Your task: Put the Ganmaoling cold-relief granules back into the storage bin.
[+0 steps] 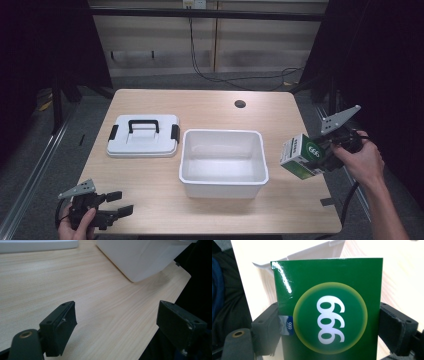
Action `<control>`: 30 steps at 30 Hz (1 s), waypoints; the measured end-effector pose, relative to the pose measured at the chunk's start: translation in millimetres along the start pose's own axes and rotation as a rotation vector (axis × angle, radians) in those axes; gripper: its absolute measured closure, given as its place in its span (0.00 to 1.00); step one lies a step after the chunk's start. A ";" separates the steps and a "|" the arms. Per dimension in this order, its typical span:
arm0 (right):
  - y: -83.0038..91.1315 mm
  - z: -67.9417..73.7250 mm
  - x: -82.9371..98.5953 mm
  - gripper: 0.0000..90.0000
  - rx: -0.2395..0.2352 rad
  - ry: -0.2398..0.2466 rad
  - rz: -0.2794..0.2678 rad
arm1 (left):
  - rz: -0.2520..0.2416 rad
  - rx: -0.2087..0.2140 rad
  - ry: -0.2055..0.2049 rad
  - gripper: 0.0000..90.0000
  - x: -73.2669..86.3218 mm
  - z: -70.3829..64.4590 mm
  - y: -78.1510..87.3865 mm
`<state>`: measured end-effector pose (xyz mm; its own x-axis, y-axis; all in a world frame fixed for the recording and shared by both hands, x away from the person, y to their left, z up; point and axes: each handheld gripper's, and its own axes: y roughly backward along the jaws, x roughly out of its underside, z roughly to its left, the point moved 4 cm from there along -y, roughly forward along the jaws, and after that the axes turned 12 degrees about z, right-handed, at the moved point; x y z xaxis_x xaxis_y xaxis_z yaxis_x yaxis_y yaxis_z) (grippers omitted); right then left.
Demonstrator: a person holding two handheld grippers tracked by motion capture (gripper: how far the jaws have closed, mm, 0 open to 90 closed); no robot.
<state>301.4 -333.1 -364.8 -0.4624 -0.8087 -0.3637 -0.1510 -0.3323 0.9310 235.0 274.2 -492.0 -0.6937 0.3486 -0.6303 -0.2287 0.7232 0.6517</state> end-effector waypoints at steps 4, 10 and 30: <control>8.8 2.0 -5.1 0.17 0.005 0.002 -0.023 | -0.005 0.011 -0.001 0.18 -0.5 -1.5 -0.6; 14.6 5.5 -12.7 0.17 -0.013 0.014 -0.037 | 0.001 0.011 -0.008 0.18 -0.5 -1.8 -0.9; 21.4 12.9 -54.2 0.17 0.031 0.097 -0.088 | 0.003 0.017 -0.017 0.18 -0.7 -2.6 -1.1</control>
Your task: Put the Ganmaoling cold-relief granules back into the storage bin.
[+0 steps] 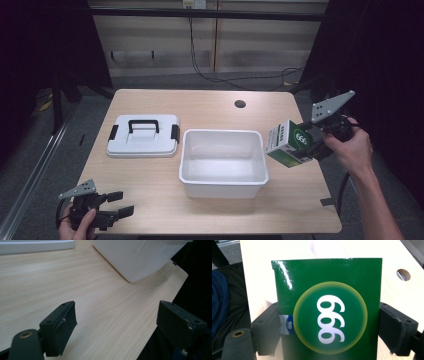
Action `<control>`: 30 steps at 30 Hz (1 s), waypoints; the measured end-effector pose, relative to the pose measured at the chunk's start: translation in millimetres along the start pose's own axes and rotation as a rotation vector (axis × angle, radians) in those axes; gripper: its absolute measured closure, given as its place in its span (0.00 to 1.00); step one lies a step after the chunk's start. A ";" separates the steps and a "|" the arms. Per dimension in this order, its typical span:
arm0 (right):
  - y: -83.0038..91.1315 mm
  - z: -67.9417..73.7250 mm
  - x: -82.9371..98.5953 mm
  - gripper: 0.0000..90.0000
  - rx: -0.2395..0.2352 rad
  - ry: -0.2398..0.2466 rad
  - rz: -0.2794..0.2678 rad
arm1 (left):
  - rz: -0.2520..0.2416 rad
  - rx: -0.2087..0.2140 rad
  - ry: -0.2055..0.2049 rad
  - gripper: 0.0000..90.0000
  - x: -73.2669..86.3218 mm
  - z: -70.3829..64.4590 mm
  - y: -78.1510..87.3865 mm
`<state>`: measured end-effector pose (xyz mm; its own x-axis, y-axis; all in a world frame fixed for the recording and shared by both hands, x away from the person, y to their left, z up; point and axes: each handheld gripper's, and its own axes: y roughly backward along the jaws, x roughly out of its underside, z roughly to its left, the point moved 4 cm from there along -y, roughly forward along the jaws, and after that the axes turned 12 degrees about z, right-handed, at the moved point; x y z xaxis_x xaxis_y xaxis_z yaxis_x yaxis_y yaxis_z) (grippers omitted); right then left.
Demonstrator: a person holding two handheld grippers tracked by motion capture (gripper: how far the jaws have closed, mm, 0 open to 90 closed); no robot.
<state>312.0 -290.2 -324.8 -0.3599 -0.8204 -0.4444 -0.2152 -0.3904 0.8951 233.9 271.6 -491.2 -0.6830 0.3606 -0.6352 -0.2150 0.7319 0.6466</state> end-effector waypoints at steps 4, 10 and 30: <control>-1.6 1.3 -10.2 0.17 0.003 0.014 0.002 | 0.000 0.000 0.002 0.18 0.1 -0.3 -0.6; 0.2 2.0 -26.3 0.17 0.005 0.041 0.000 | -0.001 0.001 -0.001 0.18 0.3 0.4 0.0; -14.0 7.6 -72.4 0.17 -0.004 0.128 0.031 | -0.003 0.003 0.007 0.18 0.3 0.6 0.1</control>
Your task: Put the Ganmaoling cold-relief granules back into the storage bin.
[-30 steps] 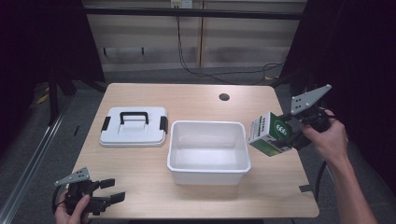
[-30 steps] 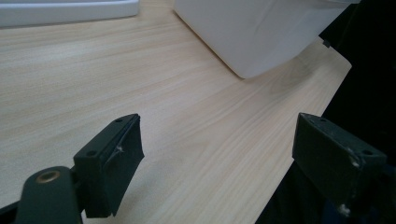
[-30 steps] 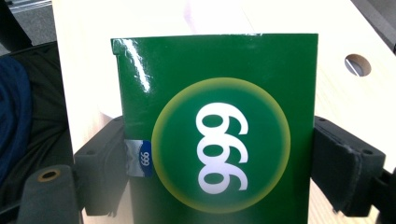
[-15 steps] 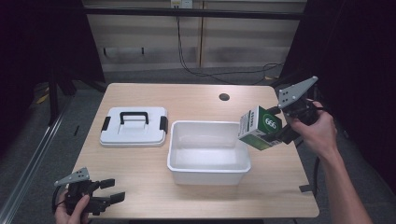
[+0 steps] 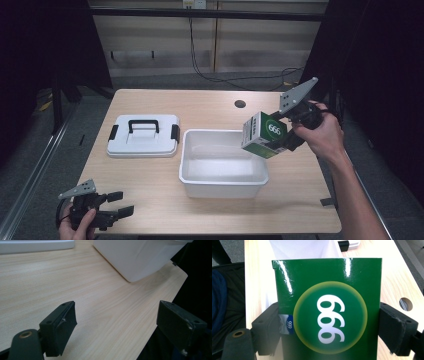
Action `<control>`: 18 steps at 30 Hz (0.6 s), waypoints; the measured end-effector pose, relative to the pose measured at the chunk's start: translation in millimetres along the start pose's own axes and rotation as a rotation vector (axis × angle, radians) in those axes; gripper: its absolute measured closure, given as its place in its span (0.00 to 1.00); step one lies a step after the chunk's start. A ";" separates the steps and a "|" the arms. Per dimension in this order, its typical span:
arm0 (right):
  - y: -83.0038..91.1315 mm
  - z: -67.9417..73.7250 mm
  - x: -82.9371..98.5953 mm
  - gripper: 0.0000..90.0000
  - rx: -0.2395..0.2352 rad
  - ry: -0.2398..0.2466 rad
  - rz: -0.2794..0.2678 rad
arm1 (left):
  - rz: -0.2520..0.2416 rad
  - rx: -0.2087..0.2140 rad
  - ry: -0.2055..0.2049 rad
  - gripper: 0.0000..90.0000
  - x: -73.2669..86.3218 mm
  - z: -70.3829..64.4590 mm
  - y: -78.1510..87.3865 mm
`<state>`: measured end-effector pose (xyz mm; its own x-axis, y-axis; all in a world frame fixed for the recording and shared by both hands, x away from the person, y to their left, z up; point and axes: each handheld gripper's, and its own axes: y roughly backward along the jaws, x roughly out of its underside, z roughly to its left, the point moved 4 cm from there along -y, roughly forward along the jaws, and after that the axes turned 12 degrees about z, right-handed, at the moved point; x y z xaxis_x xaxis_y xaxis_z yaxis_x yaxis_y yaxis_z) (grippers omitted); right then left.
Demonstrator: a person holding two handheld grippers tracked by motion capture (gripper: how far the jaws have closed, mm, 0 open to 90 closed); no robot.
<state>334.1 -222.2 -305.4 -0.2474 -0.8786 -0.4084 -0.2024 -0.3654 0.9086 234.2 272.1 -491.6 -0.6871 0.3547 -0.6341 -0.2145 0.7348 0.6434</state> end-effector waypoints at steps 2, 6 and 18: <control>-1.2 -1.0 -2.9 0.17 -0.006 0.006 -0.001 | -0.001 0.001 0.001 0.18 0.0 0.0 -0.1; -3.8 -2.3 -6.7 0.17 -0.022 0.010 0.015 | 0.000 0.001 -0.001 0.18 0.0 0.0 0.2; -17.2 -4.8 -24.7 0.17 -0.067 0.038 0.068 | 0.000 0.002 0.005 0.18 0.3 0.8 0.3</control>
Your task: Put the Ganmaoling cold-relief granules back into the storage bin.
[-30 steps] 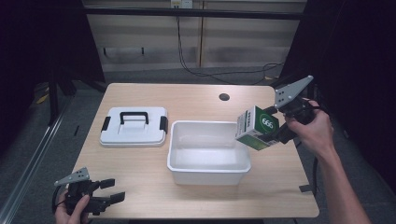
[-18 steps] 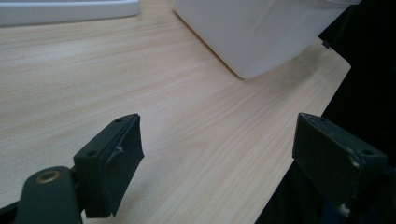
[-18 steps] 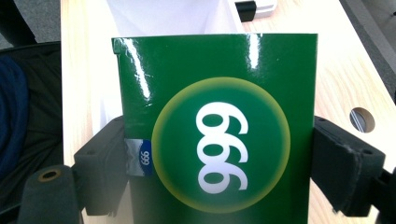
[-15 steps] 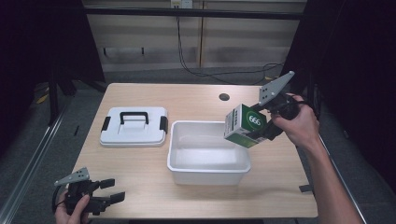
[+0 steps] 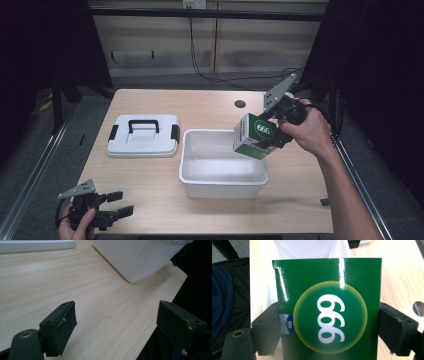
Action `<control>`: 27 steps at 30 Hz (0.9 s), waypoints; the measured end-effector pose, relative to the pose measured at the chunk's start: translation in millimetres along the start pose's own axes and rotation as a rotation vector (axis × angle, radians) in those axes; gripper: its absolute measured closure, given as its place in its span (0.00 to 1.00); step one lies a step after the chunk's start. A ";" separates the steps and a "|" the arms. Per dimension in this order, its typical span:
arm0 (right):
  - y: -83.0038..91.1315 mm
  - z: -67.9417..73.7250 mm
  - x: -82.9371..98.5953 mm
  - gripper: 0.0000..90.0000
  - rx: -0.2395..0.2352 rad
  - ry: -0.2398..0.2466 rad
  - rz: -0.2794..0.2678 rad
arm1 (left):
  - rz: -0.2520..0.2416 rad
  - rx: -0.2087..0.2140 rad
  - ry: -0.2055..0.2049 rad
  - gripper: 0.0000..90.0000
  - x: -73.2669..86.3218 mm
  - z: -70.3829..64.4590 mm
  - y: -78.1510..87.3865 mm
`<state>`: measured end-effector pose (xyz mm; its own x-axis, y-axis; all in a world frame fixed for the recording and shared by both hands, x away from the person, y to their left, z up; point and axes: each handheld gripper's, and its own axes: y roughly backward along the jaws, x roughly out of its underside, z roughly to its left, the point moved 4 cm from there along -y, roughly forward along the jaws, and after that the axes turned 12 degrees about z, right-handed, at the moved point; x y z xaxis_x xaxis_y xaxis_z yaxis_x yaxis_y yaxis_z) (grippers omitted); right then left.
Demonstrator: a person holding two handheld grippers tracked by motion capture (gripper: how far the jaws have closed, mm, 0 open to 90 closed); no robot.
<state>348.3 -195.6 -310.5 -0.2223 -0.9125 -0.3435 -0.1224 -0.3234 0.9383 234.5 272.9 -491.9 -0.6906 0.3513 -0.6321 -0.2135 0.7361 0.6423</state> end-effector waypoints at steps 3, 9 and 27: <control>-8.3 -0.7 -2.5 0.17 -0.009 -0.006 0.038 | 0.000 0.001 -0.001 0.18 0.0 -0.4 -0.2; -18.2 -1.3 -9.3 0.17 -0.007 -0.006 0.067 | -0.002 0.001 0.002 0.18 -0.2 0.1 -0.1; -49.1 -3.4 -9.8 0.16 0.001 0.041 0.221 | -0.004 0.002 0.003 0.18 -0.2 0.1 -0.1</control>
<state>359.8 -171.6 -353.1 -0.2045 -0.9705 -0.1277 -0.0758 -0.1144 0.9905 234.8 272.8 -491.9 -0.6918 0.3468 -0.6334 -0.2149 0.7386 0.6390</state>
